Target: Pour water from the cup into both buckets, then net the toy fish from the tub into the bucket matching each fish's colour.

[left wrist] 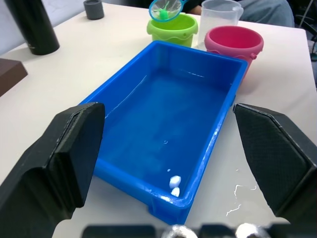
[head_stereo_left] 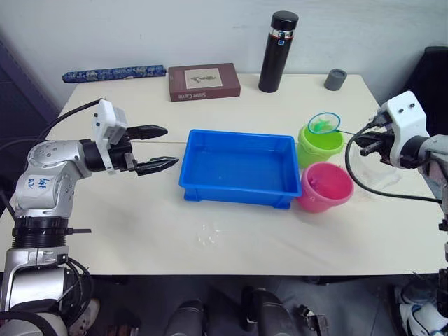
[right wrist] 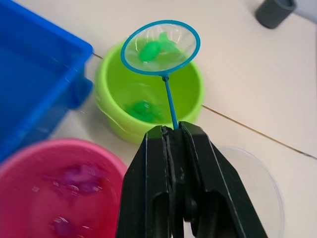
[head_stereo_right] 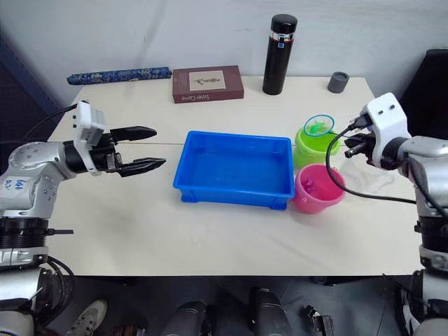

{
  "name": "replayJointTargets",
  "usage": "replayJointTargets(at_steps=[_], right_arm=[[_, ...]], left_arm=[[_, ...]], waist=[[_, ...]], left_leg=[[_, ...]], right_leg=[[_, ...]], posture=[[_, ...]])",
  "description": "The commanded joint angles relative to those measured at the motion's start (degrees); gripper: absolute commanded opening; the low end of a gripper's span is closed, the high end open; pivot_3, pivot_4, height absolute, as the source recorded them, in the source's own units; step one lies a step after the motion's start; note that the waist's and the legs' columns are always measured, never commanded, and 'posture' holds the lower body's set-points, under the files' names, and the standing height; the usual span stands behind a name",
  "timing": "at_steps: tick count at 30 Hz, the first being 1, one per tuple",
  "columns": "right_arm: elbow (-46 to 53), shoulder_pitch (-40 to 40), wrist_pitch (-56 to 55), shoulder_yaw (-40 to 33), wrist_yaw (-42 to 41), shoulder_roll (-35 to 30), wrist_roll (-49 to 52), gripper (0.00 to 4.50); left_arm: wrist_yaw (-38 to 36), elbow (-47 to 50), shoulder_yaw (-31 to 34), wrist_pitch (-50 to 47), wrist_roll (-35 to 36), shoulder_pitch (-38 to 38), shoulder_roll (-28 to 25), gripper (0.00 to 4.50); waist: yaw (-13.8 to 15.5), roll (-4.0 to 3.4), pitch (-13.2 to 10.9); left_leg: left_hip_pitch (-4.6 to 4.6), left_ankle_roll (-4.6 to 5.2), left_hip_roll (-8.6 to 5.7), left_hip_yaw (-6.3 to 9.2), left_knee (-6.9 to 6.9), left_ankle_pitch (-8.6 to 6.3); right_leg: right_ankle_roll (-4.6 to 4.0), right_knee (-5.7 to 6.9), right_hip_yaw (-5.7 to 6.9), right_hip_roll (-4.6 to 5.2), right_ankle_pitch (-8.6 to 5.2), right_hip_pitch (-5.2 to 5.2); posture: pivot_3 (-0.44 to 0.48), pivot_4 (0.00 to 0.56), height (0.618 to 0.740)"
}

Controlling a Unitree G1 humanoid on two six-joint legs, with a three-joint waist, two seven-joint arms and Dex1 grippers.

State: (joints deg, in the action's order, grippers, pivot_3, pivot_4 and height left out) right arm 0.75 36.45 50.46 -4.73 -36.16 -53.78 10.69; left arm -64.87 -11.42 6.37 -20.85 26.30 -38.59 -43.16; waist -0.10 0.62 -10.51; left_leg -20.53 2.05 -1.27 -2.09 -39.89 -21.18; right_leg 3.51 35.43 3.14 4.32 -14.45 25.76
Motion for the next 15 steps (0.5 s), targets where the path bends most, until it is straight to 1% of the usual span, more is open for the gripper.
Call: replayJointTargets(at_steps=[1, 4, 6, 8, 10, 12, 15], right_arm=[[4.53, -1.87, -7.2, 1.31, 1.85, -2.72, -5.33, 0.0], [8.11, -6.1, -16.51, 6.66, 3.33, -6.7, -14.18, 0.0], [9.5, -8.52, -21.1, 8.5, 4.2, -8.64, -18.62, 0.0], [10.05, -9.75, -24.55, 8.95, 4.73, -9.24, -21.18, 0.0], [11.3, -11.79, -28.92, 10.1, 5.69, -11.31, -26.32, 0.0], [12.07, -13.66, -31.21, 10.52, 6.36, -12.97, -30.52, 0.0], [12.18, -15.03, -32.59, 9.74, 6.87, -13.44, -34.43, 0.0]], left_arm=[[-0.83, -0.64, 0.14, 1.3, -0.5, -1.87, 0.01, 4.47], [-1.59, -2.54, -0.67, 2.05, -1.07, -3.5, 0.66, 4.47], [-2.05, -3.47, -1.07, 2.49, -1.38, -4.21, 1.17, 4.47], [-2.48, -4.27, -1.28, 2.84, -1.72, -4.71, 1.56, 4.47], [-2.91, -5.27, -1.58, 3.31, -2.04, -5.45, 2.13, 4.47], [-3.31, -6.23, -1.9, 3.81, -2.3, -6.17, 2.55, 4.47], [-4.06, -7.4, -2.29, 4.33, -2.49, -7.03, 3.12, 4.47]], waist=[[-0.08, 0.0, 0.0], [-0.01, 0.0, 0.0], [0.04, 0.0, 0.0], [0.05, 0.0, 0.0], [0.05, -0.01, 0.0], [0.22, 0.0, 0.0], [0.16, 0.0, 0.0]], left_leg=[[0.0, 0.0, 0.0, -0.01, 0.0, 0.0], [0.0, 0.0, 0.0, -0.01, -0.01, 0.0], [0.0, -0.01, -0.01, -0.02, -0.01, 0.0], [0.0, -0.01, -0.01, -0.03, -0.05, 0.0], [0.0, -0.01, -0.02, -0.05, -0.08, 0.0], [0.0, -0.01, -0.01, -0.02, -0.07, 0.0], [-0.01, -0.02, -0.01, -0.04, -0.09, 0.01]], right_leg=[[0.0, 0.0, 0.0, 0.0, 0.0, 0.0], [0.0, 0.0, 0.0, -0.02, 0.0, 0.0], [0.0, 0.0, 0.0, -0.03, 0.0, 0.01], [0.01, -0.02, 0.0, -0.04, 0.01, -0.02], [0.03, 0.0, -0.01, -0.04, 0.01, -0.03], [0.02, -0.01, 0.01, -0.05, 0.01, -0.02], [0.03, -0.02, 0.01, -0.06, 0.01, -0.04]], posture=[[0.0, 0.15, 0.74], [0.0, 0.15, 0.74], [0.0, 0.15, 0.74], [0.0, 0.15, 0.74], [0.0, 0.15, 0.74], [0.0, 0.15, 0.74], [0.0, 0.15, 0.74]])
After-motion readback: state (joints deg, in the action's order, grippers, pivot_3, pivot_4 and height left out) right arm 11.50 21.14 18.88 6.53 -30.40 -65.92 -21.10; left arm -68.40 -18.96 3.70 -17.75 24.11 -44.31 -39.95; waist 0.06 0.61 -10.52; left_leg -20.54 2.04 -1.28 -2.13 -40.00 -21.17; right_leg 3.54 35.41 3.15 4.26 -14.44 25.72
